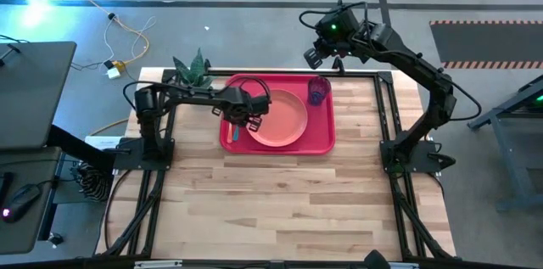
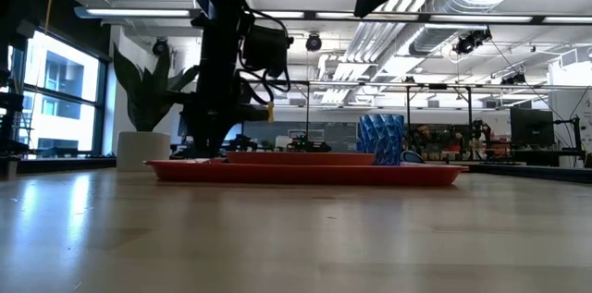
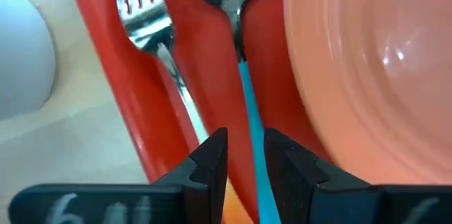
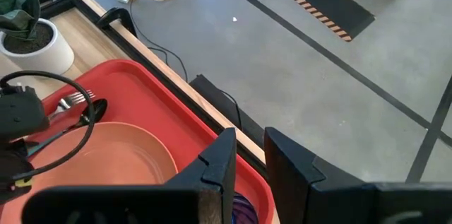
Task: Pick and place plate/cup/fork/spoon on tray
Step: Adjust the utensils on the pink tray
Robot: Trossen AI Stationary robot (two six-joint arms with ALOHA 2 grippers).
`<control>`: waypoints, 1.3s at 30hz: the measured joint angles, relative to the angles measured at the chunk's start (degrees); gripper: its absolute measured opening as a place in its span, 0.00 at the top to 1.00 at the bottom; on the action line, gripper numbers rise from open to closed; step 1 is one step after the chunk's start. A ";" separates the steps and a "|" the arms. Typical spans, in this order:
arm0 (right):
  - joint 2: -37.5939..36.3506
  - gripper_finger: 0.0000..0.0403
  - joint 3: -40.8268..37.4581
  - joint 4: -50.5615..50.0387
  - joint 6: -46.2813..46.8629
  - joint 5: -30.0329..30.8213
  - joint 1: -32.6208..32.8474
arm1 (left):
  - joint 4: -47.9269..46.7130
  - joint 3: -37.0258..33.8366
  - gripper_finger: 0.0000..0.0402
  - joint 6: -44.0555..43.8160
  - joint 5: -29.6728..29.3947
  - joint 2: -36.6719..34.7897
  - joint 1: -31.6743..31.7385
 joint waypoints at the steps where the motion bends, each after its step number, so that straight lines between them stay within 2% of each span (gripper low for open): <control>1: 0.00 0.83 0.00 -0.02 -0.02 0.00 0.00 | -0.06 0.00 0.80 0.09 0.17 0.05 0.12; 8: 0.02 0.83 0.00 -0.04 -0.02 0.00 0.00 | -0.02 0.02 0.82 1.01 1.36 0.25 0.58; 20: 0.02 0.83 -0.01 -0.04 0.11 0.00 0.02 | 0.76 0.02 0.99 3.58 1.07 1.68 1.04; 33: 0.03 0.83 0.00 -0.31 0.62 -0.02 0.02 | 1.04 0.02 1.00 4.04 2.42 3.52 1.78; 39: 0.04 0.83 0.00 -0.31 0.62 -0.02 0.02 | 1.54 0.02 1.00 4.04 4.81 3.51 1.12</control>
